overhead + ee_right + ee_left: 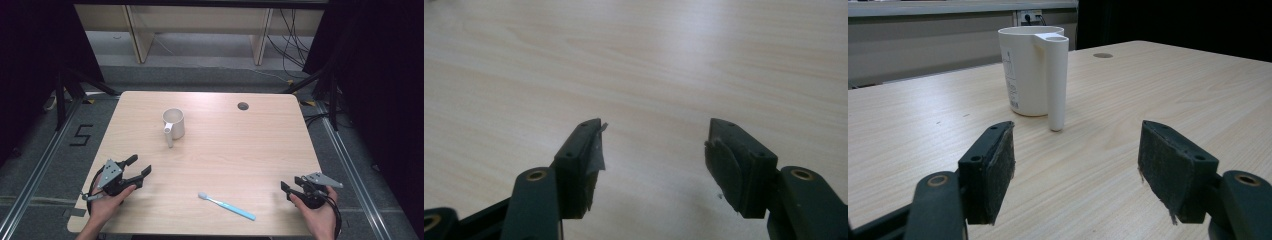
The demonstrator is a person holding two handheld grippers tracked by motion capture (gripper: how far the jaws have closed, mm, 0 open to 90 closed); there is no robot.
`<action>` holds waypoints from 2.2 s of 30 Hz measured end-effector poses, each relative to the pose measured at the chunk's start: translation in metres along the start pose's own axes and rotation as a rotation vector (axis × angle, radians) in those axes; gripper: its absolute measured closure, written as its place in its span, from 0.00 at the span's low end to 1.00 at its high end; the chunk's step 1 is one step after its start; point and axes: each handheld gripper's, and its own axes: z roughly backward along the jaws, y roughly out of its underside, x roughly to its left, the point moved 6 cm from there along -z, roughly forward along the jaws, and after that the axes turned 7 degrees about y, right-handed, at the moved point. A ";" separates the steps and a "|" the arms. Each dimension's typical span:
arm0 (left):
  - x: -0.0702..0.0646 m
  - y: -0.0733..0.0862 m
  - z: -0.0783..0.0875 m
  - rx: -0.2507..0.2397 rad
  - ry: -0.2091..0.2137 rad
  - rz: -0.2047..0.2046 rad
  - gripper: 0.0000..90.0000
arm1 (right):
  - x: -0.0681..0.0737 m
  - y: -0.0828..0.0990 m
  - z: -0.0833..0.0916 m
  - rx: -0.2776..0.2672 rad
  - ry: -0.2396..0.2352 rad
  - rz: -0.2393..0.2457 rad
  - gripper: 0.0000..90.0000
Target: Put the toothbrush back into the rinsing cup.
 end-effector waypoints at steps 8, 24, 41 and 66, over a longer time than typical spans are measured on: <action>0.002 -0.007 0.002 -0.011 -0.007 -0.013 0.34 | 0.003 -0.002 0.004 0.092 -0.009 0.096 0.44; 0.005 -0.005 0.009 -0.013 -0.013 -0.032 0.34 | 0.036 -0.009 0.011 0.348 -0.150 0.363 0.57; 0.008 -0.001 0.006 -0.014 -0.016 -0.021 0.34 | 0.057 -0.013 0.014 0.627 -0.204 0.610 0.62; 0.009 0.003 0.006 0.009 -0.026 -0.014 0.34 | 0.097 -0.012 0.010 0.774 -0.219 0.747 0.63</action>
